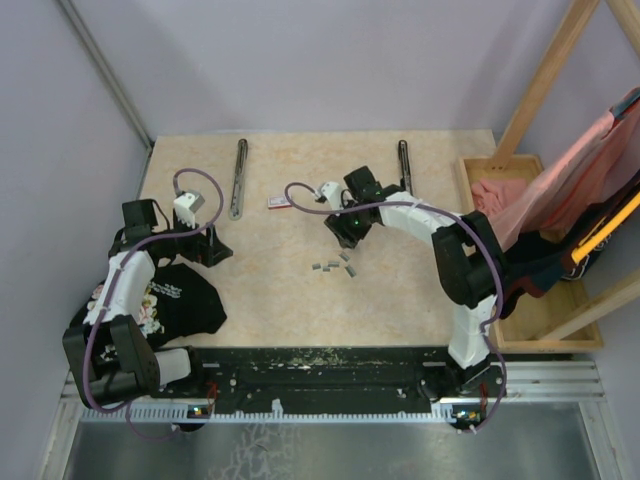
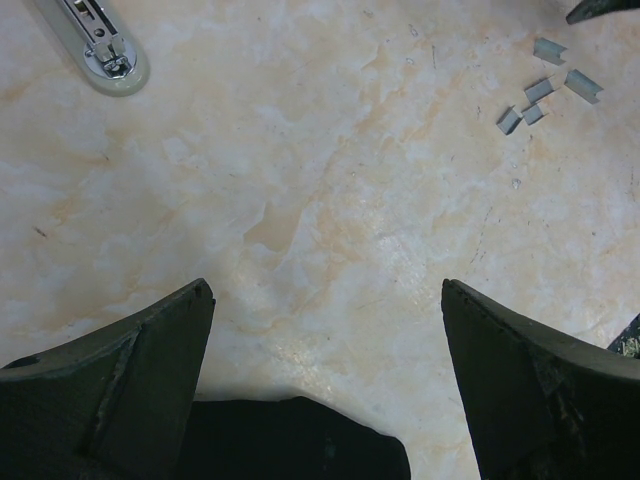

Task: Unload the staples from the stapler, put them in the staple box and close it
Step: Pick up the staple from the center of the board.

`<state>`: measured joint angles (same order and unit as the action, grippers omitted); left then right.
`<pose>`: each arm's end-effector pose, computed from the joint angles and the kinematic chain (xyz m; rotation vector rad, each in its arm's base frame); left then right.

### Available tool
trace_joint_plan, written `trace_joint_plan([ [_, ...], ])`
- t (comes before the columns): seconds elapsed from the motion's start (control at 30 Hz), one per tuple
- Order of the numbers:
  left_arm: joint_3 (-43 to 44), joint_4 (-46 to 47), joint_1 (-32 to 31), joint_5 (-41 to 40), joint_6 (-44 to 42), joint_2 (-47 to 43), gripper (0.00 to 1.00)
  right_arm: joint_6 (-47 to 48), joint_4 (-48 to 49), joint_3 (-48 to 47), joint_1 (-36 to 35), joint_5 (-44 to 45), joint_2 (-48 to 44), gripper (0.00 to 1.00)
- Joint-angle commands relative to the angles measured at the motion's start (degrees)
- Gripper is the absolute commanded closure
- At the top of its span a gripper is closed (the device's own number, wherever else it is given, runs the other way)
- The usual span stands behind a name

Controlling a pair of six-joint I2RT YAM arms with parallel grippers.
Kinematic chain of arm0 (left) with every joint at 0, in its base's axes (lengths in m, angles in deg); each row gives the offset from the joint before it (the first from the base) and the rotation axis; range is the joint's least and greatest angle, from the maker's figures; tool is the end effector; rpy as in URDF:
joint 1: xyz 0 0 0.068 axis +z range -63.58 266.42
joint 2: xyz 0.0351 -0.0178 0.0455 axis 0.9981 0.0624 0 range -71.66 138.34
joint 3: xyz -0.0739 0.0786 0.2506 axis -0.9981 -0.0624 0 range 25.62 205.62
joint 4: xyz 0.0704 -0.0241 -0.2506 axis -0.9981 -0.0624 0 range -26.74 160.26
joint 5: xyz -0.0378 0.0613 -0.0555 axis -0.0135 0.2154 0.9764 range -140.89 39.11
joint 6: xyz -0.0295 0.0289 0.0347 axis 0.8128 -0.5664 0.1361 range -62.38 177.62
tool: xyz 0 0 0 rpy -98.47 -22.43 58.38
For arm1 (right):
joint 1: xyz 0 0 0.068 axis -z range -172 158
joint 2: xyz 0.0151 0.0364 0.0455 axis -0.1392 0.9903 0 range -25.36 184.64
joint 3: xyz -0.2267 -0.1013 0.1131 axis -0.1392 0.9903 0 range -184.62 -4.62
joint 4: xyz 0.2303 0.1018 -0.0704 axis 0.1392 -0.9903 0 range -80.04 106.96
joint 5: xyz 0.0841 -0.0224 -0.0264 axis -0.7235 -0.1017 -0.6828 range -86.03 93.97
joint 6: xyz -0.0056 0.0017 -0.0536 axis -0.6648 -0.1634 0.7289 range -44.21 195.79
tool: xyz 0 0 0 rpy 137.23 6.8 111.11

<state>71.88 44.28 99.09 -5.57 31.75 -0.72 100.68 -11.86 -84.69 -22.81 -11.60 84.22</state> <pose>0.2438 0.0288 0.2386 0.5751 2.1332 -0.6033 0.3457 0.2174 0.2017 -1.2925 2.2325 0.3897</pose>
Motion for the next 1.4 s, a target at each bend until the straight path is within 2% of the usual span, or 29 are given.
trace_joint_plan([
  [0.0, 1.64, -0.39, 0.52, 1.7, -1.2, -0.57, 0.0, -2.32, -0.68, 3.07, -0.91, -0.99, -4.13, 0.48],
  [0.37, 1.64, -0.48, 0.78, 1.77, -1.18, -0.81, 0.0, -4.05, 1.64, 5.88, -1.45, 0.12, -3.58, 0.48],
  [0.8, 1.65, -0.57, 1.07, 2.27, -1.28, -0.73, 0.0, -4.13, 2.05, 4.32, -1.45, 0.66, -1.71, 0.61],
  [1.37, 1.71, -0.56, 1.26, 2.45, -1.28, -0.49, 0.0, -4.4, 1.38, 3.49, -2.39, 0.74, 0.65, 0.65],
])
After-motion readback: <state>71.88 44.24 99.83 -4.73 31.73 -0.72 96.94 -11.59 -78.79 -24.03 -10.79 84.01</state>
